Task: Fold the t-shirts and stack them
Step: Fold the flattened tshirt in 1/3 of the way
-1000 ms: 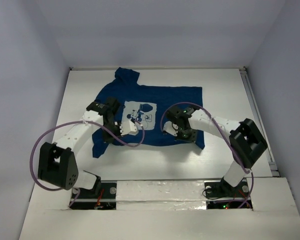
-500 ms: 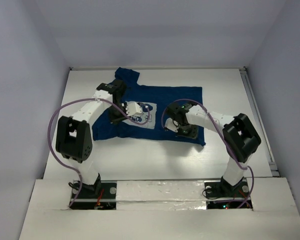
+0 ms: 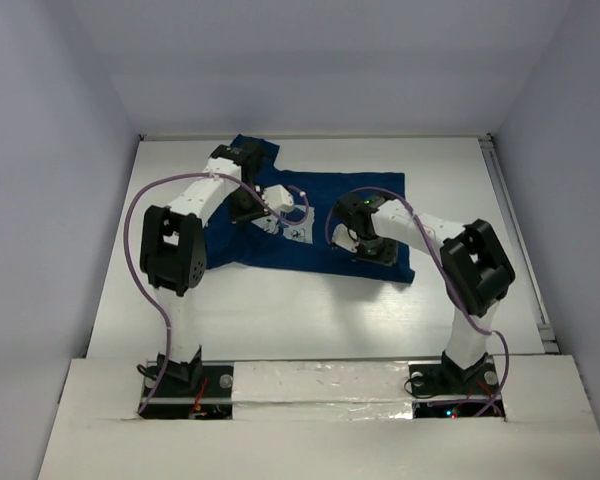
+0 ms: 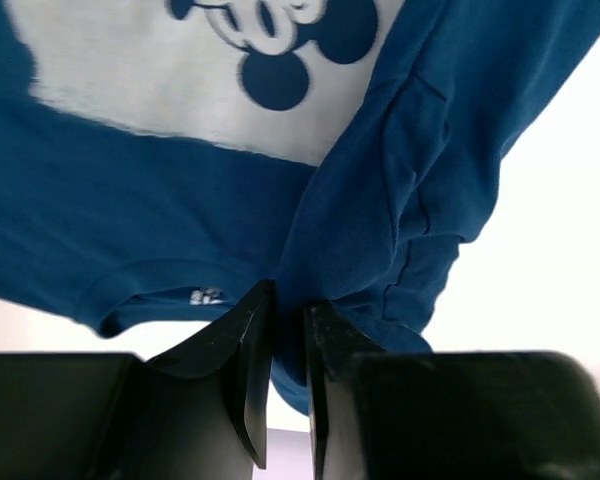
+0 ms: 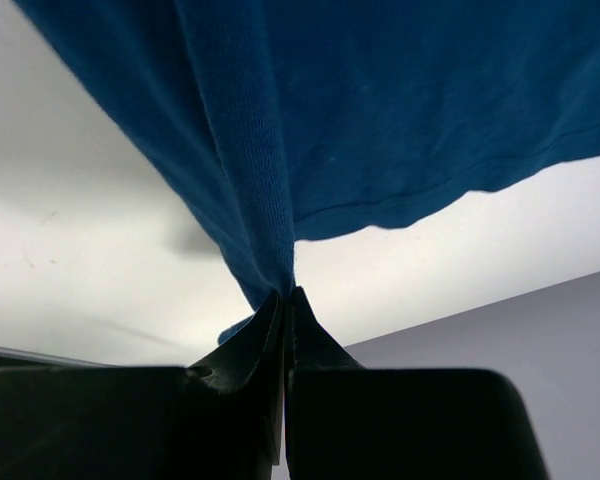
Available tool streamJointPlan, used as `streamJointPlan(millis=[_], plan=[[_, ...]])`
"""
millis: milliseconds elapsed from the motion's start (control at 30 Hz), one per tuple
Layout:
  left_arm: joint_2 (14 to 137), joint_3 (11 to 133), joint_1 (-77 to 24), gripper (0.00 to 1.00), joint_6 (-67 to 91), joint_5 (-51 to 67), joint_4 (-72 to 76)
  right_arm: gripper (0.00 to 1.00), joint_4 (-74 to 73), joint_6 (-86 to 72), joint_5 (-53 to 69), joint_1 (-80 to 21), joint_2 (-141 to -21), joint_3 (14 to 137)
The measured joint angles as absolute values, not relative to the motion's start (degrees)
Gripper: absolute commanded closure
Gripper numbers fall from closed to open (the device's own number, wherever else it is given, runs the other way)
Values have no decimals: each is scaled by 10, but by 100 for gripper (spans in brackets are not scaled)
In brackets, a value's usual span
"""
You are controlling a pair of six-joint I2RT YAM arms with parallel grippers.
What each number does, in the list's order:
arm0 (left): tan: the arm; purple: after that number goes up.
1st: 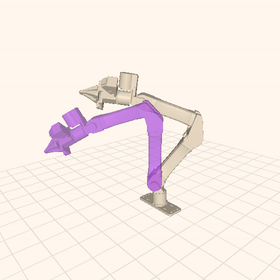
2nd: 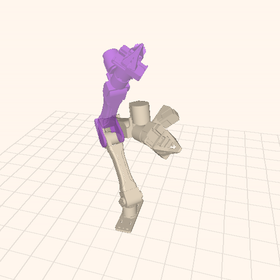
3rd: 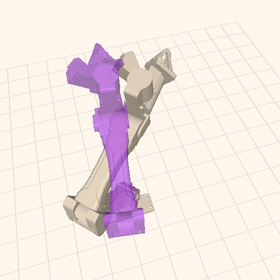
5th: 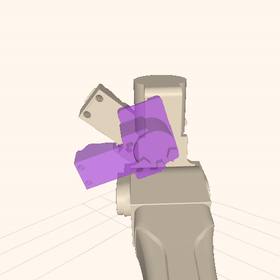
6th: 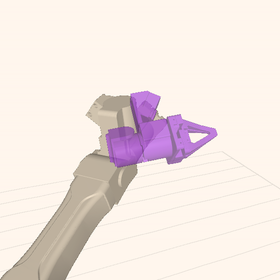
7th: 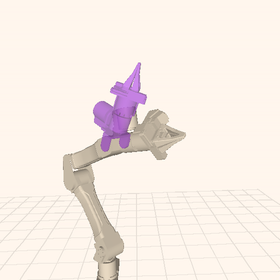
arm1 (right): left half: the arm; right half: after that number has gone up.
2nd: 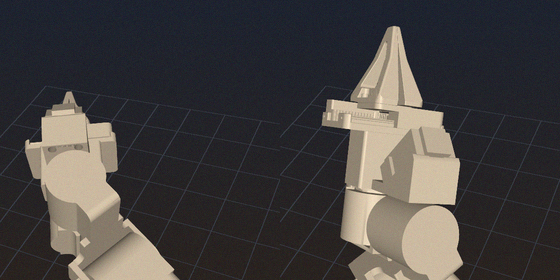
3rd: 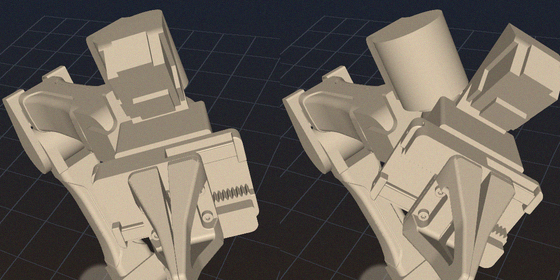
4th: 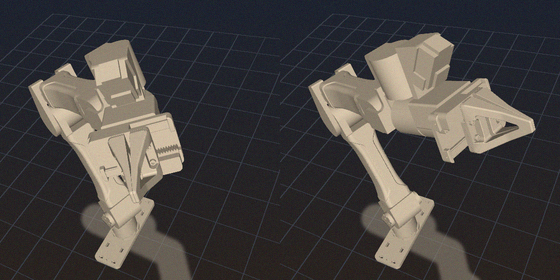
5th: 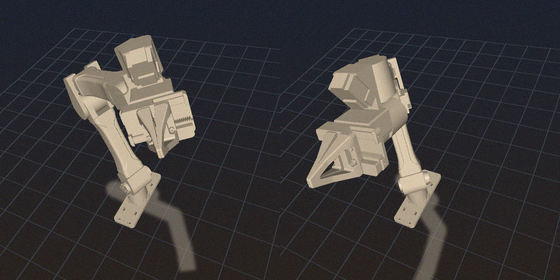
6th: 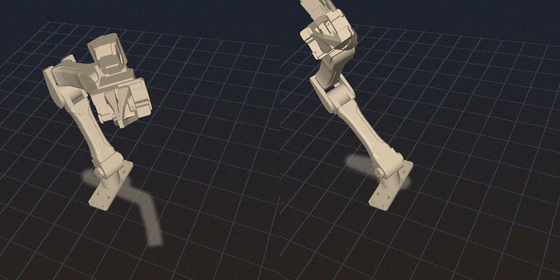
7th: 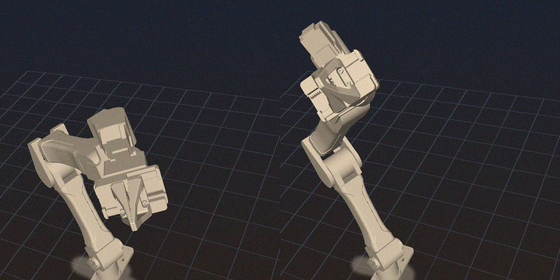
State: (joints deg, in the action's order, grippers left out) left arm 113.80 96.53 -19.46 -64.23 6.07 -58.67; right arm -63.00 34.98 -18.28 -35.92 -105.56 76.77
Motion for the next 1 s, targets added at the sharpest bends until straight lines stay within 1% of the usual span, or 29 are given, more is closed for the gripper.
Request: streamJointPlan(millis=[200,400,633,833,867,933,967,1000], plan=[[1175,1040,-195,83,-645,51,-609,100,-630,354,-192,-355,-1090,788],[1194,1066,-195,82,-647,40,-619,100,-630,360,-198,-343,-1118,814],[1214,1067,-193,89,-647,27,-623,100,-627,364,-208,-329,-1142,864],[1215,1065,-186,89,-647,25,-620,100,-627,367,-215,-320,-1158,882],[1215,1065,-185,86,-647,25,-620,100,-628,368,-216,-319,-1159,884],[1215,1064,-182,76,-648,25,-619,100,-628,369,-218,-318,-1159,885],[1215,1060,-181,72,-648,24,-617,100,-628,369,-219,-318,-1159,885],[1214,1054,-179,71,-647,25,-613,100,-628,369,-219,-317,-1159,885]])
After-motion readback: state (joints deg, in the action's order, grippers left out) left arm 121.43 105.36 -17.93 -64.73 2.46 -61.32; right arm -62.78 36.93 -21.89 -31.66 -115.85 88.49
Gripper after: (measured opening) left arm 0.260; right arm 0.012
